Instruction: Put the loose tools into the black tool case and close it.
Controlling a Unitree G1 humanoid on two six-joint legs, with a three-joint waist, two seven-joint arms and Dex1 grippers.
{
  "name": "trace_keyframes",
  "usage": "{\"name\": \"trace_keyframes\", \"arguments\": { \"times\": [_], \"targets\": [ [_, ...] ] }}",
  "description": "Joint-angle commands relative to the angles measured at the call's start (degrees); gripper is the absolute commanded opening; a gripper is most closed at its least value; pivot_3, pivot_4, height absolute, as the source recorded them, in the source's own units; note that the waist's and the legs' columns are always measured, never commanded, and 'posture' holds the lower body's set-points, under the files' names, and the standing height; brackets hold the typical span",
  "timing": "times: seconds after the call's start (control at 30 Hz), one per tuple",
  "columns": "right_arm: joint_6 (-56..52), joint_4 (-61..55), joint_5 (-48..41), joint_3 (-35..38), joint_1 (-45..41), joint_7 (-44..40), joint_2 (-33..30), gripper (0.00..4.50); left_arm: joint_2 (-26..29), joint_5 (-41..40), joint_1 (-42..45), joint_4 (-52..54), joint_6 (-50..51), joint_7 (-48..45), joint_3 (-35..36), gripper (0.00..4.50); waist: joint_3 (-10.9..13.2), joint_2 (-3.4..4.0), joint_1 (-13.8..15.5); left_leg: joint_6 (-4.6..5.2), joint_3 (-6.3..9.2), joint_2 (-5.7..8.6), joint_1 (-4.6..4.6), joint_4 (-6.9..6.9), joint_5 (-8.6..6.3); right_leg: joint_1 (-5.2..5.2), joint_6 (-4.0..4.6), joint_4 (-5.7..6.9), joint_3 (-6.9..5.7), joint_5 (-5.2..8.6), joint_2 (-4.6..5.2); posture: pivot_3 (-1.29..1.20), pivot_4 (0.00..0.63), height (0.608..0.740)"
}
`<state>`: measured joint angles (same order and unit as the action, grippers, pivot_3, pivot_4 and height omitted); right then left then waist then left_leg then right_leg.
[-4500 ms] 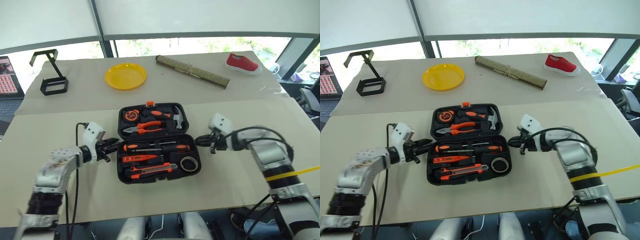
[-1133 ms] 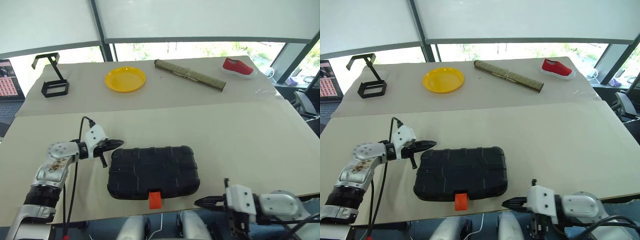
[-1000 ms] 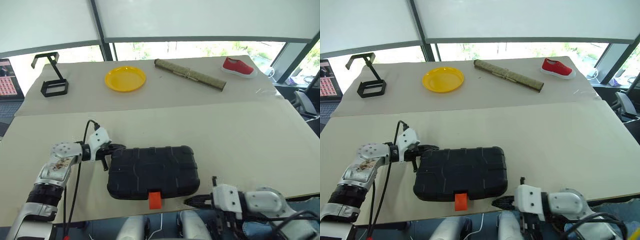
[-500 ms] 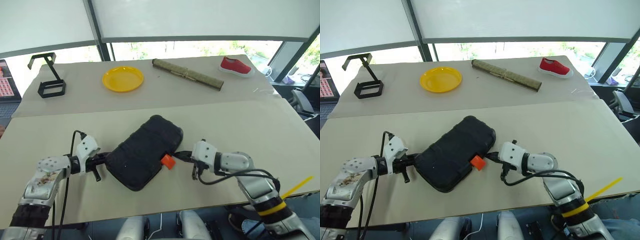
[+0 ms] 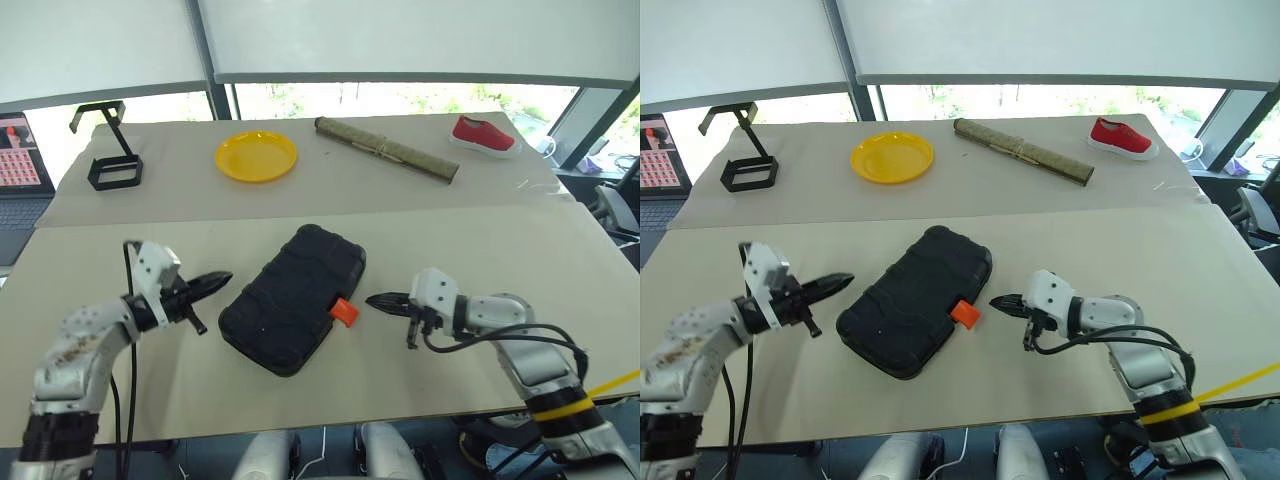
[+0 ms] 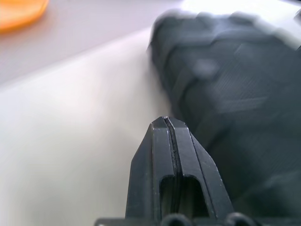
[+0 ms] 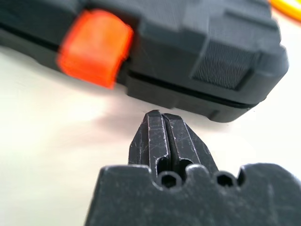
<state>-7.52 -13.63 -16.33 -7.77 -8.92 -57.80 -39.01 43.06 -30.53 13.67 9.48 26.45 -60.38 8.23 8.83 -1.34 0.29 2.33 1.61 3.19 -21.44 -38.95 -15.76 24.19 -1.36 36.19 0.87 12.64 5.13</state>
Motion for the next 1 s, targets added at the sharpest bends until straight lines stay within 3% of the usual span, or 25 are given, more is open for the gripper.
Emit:
{"name": "trace_keyframes", "arguments": {
  "times": [0.03,0.17,0.33,1.0],
  "targets": [
    [-3.9,-7.3,-3.0,0.7,2.8,-1.3,-1.9,0.02,1.2,-1.2,4.2,3.0,2.4,-6.0,-6.4,0.0,0.0,0.0,0.0,0.01,-0.01,0.01,0.0,0.0,-0.01,0.0,0.0,-0.02,0.01,0.0,0.01,0.0,0.15,0.74],
    [-7.1,-8.0,-2.1,-1.3,1.5,0.3,-0.7,0.02,0.0,4.9,7.4,0.5,-1.3,-7.7,-13.8,0.0,0.0,0.0,-0.8,0.01,-0.03,0.0,0.01,0.0,0.0,0.01,-0.01,-0.01,0.09,0.0,-0.06,0.0,0.15,0.74],
    [-7.3,-7.0,0.4,-3.7,-0.2,-0.1,-0.6,0.02,-1.0,8.3,8.4,-2.4,-4.6,-8.0,-16.7,0.0,0.0,-0.01,-0.9,0.0,-0.03,-0.01,-0.01,-0.01,0.01,0.03,-0.01,-0.01,0.07,0.0,-0.14,0.0,0.15,0.74],
    [-1.8,5.5,4.6,-7.9,-11.5,-2.3,5.9,0.02,-1.9,12.4,5.4,-4.6,-6.7,-4.9,-18.5,0.0,0.0,0.0,-0.9,0.0,-0.03,0.0,0.17,-0.04,0.02,-0.14,-0.02,0.04,0.07,-0.01,-0.1,0.0,0.15,0.74]
  ]
}}
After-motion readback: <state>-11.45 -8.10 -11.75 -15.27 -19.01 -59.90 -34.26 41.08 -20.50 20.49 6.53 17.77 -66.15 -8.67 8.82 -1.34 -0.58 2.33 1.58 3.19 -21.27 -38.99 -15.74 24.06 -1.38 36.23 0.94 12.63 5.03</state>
